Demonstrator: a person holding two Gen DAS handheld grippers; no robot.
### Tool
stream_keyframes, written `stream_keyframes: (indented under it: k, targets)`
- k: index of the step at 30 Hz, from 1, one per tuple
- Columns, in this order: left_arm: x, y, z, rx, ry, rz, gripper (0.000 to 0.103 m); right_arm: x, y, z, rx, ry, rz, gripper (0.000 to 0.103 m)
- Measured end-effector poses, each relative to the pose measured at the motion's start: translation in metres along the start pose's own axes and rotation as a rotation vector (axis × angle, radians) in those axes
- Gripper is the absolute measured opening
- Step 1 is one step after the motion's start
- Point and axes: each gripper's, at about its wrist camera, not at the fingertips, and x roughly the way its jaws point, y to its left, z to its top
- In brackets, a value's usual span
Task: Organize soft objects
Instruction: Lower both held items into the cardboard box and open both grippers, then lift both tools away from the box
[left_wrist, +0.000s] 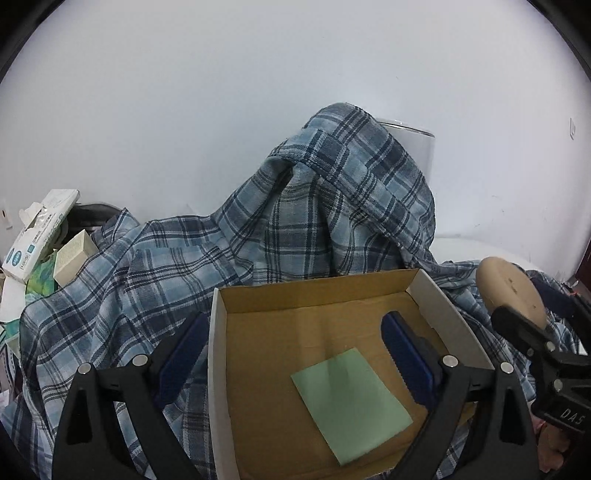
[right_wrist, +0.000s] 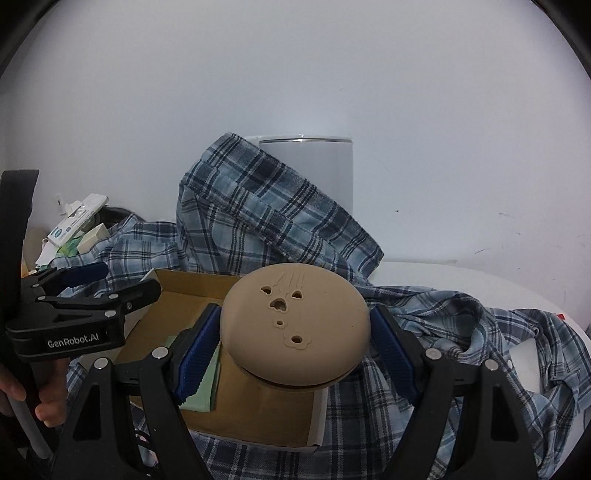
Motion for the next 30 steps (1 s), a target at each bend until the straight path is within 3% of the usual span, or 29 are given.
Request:
stream_keyframes:
  k: [5, 7, 8, 23, 30]
  targets:
    - [-0.004, 0.003, 0.003, -0.016, -0.015, 0.002, 0.096, 0.005, 0.004, -0.003, -0.004, 0.034, 0.035, 0.084]
    - [-0.004, 0.004, 0.003, -0.017, -0.018, 0.007, 0.096, 0.009, 0.006, -0.004, -0.008, 0.056, 0.036, 0.102]
    - [-0.003, 0.004, 0.003, -0.016, -0.019, 0.01, 0.096, 0.011, 0.005, -0.006, -0.007, 0.059, 0.032, 0.103]
    - [-0.015, 0.001, 0.007, -0.002, -0.058, 0.016, 0.096, 0.002, 0.004, -0.005, -0.015, 0.012, -0.007, 0.103]
    - [-0.065, -0.003, 0.027, -0.06, -0.124, 0.019, 0.096, -0.031, 0.007, 0.013, -0.065, -0.03, -0.039, 0.103]
